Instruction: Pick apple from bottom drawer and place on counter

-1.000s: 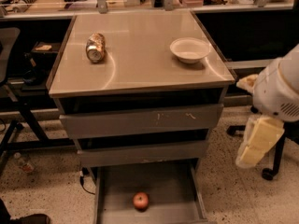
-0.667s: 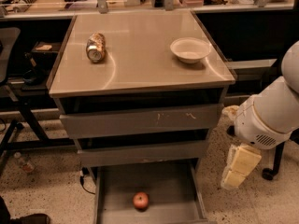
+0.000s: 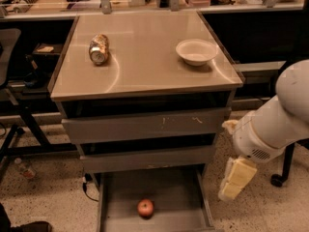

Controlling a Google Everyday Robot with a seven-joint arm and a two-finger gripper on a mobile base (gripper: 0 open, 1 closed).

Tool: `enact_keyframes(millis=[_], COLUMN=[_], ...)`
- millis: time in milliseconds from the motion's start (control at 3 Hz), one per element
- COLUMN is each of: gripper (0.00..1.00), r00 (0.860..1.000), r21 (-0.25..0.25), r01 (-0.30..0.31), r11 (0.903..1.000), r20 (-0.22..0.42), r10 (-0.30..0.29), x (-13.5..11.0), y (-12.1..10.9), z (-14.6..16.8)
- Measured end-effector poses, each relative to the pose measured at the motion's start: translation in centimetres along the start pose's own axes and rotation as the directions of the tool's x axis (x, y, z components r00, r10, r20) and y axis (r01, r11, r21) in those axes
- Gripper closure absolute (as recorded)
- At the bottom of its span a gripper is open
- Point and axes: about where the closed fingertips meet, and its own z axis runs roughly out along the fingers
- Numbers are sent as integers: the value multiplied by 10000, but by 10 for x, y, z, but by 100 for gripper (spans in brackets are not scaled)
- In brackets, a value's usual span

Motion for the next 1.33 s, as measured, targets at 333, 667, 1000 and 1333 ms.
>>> enact_keyframes(millis=[333, 667, 1000, 1333], gripper=[0, 0, 0, 0], r00=[9996, 9987, 9987, 9961], r21=[-248, -337, -337, -688], r01=[-72, -309, -309, -505], r11=[9997, 9990, 9990, 9964], r20=[267, 389, 389, 684], r10=[78, 322, 322, 552], x=[-1, 1, 1, 9], y=[-15, -35, -35, -24], z=[74, 132, 131, 177])
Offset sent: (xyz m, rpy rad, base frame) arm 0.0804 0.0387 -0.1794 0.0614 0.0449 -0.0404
